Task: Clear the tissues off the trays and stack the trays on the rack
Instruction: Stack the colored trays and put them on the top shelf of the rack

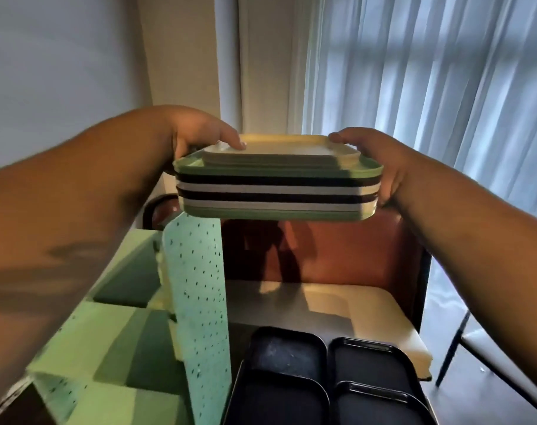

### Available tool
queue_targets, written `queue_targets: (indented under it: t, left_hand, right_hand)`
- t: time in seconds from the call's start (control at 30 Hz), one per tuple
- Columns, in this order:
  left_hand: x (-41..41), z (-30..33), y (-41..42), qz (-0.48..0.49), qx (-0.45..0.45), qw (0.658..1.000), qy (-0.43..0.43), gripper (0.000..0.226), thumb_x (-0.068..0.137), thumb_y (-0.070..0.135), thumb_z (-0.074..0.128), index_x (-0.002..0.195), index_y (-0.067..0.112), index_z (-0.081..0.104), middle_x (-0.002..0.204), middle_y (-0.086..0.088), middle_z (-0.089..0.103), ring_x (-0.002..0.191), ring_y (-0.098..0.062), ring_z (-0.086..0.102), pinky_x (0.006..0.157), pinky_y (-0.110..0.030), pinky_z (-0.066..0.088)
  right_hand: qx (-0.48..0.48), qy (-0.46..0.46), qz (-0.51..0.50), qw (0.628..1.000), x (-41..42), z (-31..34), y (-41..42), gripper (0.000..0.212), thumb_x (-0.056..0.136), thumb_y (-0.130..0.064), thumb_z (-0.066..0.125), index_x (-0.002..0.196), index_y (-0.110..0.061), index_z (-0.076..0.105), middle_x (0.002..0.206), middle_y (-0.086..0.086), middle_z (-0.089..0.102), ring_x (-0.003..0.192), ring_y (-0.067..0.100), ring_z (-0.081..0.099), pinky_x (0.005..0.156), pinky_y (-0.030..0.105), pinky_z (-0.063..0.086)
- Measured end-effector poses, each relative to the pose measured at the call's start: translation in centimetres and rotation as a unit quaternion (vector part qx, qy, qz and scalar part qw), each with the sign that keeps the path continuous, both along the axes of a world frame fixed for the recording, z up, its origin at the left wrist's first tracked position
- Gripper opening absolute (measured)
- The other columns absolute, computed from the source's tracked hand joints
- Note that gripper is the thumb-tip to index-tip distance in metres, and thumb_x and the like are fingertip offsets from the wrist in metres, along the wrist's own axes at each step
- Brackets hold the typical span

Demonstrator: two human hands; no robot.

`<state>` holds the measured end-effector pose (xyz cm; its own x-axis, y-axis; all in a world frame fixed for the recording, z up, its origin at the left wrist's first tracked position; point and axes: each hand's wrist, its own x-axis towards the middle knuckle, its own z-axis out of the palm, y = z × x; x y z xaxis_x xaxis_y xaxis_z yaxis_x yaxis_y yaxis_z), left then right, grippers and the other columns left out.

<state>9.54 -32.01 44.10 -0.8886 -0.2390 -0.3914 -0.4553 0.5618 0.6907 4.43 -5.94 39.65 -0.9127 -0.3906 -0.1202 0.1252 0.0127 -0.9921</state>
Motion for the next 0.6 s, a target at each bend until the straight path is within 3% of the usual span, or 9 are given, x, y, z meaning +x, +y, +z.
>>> queue_targets:
  t: [0.13,0.23,0.33,0.4,0.47,0.6]
  left_hand:
    - [2.7,1.6,-5.2,0.004,-0.043,0.998,0.036,0.052,0.098,0.042,0.053,0.131,0.002,0.050,0.096,-0.019,0.058,0.083,-0.031,0.058,0.067,-0.042,0.049]
    - [4.2,2.3,-10.1,-0.004,-0.060,0.997,0.056,0.044,0.102,0.040,0.047,0.127,0.003,0.049,0.092,-0.019,0.056,0.078,-0.030,0.056,0.065,-0.037,0.051]
    - [5.6,2.7,-14.8,-0.004,-0.062,0.997,0.047,0.052,0.100,0.041,0.049,0.133,0.000,0.049,0.100,-0.021,0.058,0.084,-0.033,0.058,0.072,-0.040,0.047]
    - [6.2,2.8,-17.6,0.002,-0.075,0.996,0.043,0.061,0.100,0.041,0.051,0.142,-0.002,0.045,0.119,-0.025,0.055,0.092,-0.035,0.057,0.077,-0.044,0.047]
    - [6.9,2.8,-19.3,0.015,-0.096,0.993,0.062,0.057,0.101,0.040,0.052,0.141,0.000,0.047,0.133,-0.027,0.053,0.089,-0.034,0.057,0.073,-0.042,0.048]
    - [7.3,2.1,-22.0,0.007,-0.145,0.986,0.087,0.043,0.101,0.036,0.054,0.132,0.007,0.050,0.122,-0.023,0.054,0.096,-0.035,0.057,0.081,-0.043,0.046]
  right_hand:
    - [-0.009,0.013,-0.026,1.000,3.3,1.6,-5.9,0.028,0.095,-0.036,0.061,0.081,-0.012,0.063,0.055,0.006,0.064,0.039,0.021,0.063,0.048,0.030,0.058]
    - [0.006,0.017,-0.013,1.000,4.6,2.2,-10.7,0.027,0.095,-0.036,0.061,0.086,-0.010,0.063,0.059,0.007,0.065,0.043,0.023,0.065,0.052,0.029,0.059]
    - [0.020,0.015,-0.006,1.000,5.7,2.5,-15.2,0.028,0.094,-0.038,0.061,0.097,-0.010,0.063,0.063,0.009,0.069,0.047,0.025,0.068,0.053,0.032,0.059]
    - [0.041,0.023,0.004,0.999,6.4,2.9,-17.8,0.032,0.094,-0.037,0.062,0.108,-0.008,0.062,0.069,0.012,0.071,0.053,0.027,0.071,0.056,0.033,0.059]
    - [0.068,0.038,0.005,0.997,6.8,3.1,-20.0,0.036,0.095,-0.035,0.062,0.116,-0.006,0.060,0.075,0.013,0.070,0.054,0.027,0.071,0.054,0.033,0.059]
    - [0.186,0.080,-0.003,0.979,7.7,3.4,-24.0,0.028,0.099,-0.025,0.055,0.117,-0.004,0.054,0.084,0.017,0.065,0.052,0.027,0.069,0.052,0.031,0.057]
